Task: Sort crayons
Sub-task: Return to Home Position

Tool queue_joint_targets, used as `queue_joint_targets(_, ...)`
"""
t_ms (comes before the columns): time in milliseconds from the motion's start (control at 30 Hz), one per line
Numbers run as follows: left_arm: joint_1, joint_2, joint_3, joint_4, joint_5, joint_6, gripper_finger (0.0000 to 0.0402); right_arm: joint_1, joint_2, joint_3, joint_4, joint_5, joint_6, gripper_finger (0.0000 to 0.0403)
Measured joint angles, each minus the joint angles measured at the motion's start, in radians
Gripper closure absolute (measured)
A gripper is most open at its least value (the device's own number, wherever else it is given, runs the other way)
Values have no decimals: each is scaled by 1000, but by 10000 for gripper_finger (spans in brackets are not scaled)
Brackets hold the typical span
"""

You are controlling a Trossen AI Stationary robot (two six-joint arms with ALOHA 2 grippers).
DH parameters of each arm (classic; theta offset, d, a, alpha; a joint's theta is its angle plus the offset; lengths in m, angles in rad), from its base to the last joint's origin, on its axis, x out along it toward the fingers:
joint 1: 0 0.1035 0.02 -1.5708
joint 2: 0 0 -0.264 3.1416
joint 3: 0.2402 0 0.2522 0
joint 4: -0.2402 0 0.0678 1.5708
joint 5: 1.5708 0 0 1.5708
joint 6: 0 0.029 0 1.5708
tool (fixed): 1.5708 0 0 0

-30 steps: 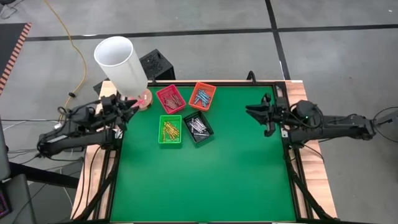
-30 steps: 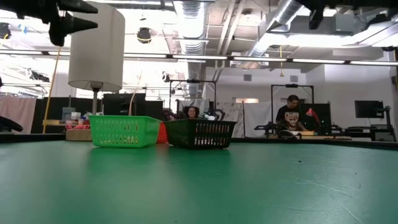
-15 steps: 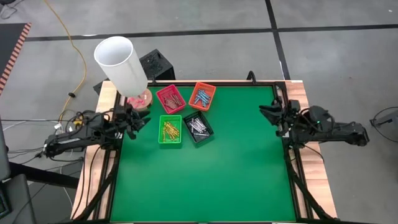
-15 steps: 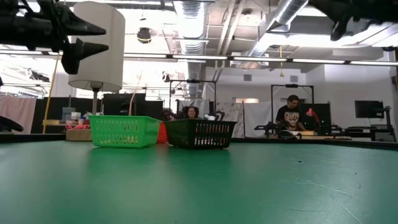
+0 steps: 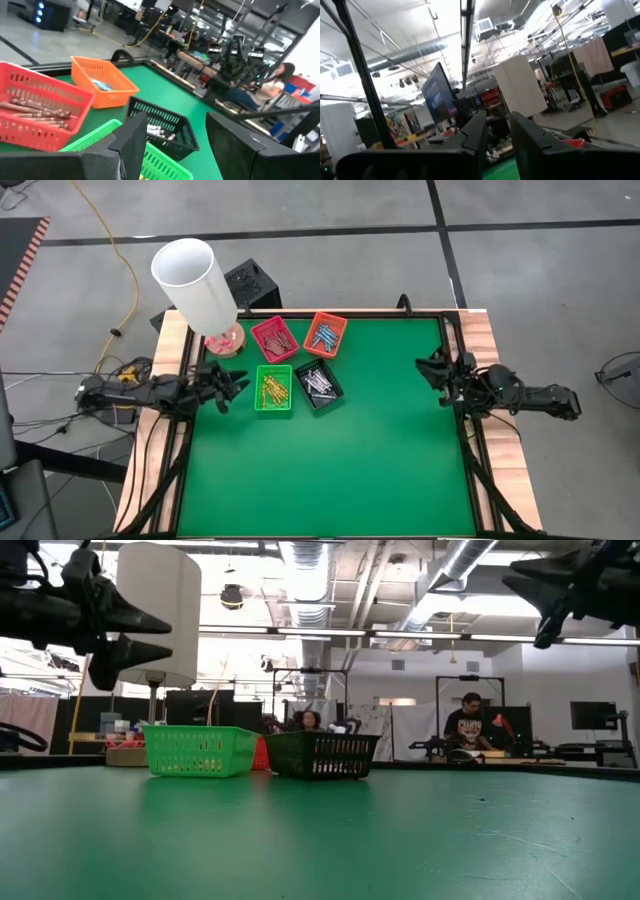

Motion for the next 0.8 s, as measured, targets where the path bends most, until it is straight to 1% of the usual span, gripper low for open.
queue_joint_targets(167,-114,3,0,10,-122,37,210,0,-4,0,-29,-2,2,303)
queue_joint_targets(267,-170,3,0,2,-140,66,210,1,-4,-1,-104,-6,-26,303)
queue_joint_targets(400,-224,3,-1,9,-146,113,210,0,-3,-1,-221,14,-53,303)
queue_joint_targets(500,-246,3,-1,8,-89,146,210,14,-2,-1,-317,-11,-105,303)
queue_joint_targets(600,-250,3,-1,8,9,179,210,38,1,-1,-377,-13,-140,303)
queue_joint_targets(700,-250,3,-1,9,100,214,210,69,13,-2,-394,-24,-213,303)
queue_joint_targets(800,-250,3,-1,4,158,223,210,95,36,-2,-397,-28,-259,303)
